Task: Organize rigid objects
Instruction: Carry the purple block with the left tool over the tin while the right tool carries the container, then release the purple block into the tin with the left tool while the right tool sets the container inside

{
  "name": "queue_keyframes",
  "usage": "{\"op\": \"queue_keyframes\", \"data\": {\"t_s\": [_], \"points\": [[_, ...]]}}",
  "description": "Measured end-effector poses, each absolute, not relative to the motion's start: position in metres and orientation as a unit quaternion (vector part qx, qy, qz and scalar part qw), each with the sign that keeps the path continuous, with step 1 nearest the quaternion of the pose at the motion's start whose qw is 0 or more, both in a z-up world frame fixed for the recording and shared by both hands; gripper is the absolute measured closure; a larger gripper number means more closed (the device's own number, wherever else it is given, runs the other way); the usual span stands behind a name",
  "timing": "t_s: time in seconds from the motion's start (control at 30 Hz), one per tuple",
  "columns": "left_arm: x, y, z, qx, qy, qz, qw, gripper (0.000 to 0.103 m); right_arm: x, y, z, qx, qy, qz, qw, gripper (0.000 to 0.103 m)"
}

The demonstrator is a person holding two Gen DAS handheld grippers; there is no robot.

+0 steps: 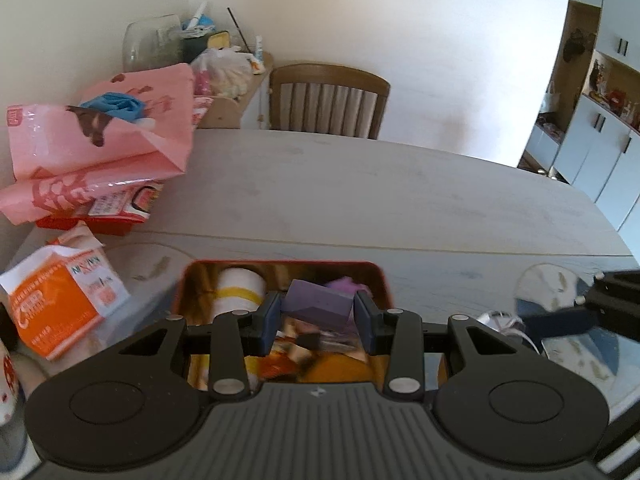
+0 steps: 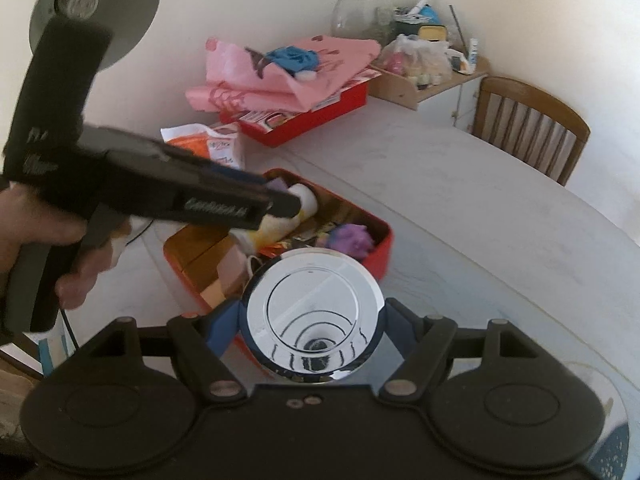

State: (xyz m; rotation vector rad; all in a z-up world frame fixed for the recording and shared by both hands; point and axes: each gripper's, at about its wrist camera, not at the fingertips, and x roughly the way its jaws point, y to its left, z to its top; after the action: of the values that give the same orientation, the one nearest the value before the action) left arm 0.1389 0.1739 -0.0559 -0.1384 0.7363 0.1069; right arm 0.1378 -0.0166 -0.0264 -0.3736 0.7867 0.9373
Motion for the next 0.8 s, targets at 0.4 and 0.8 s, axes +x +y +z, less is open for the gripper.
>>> {"op": "queue_keyframes", "data": {"t_s": [0.4, 0.8], "points": [[0.183, 0.204, -0.090, -0.050, 0.381, 0.028, 0.923, 0.065, 0.154, 0.043, -0.061, -0.200, 0.380, 0.409, 0.805, 0.028], [0.211, 0.200, -0.121, -0.028, 0.414, -0.007, 0.910, 0.064, 0.163, 0.060, -0.076, -0.217, 0.389, 0.401, 0.801, 0.027]]}}
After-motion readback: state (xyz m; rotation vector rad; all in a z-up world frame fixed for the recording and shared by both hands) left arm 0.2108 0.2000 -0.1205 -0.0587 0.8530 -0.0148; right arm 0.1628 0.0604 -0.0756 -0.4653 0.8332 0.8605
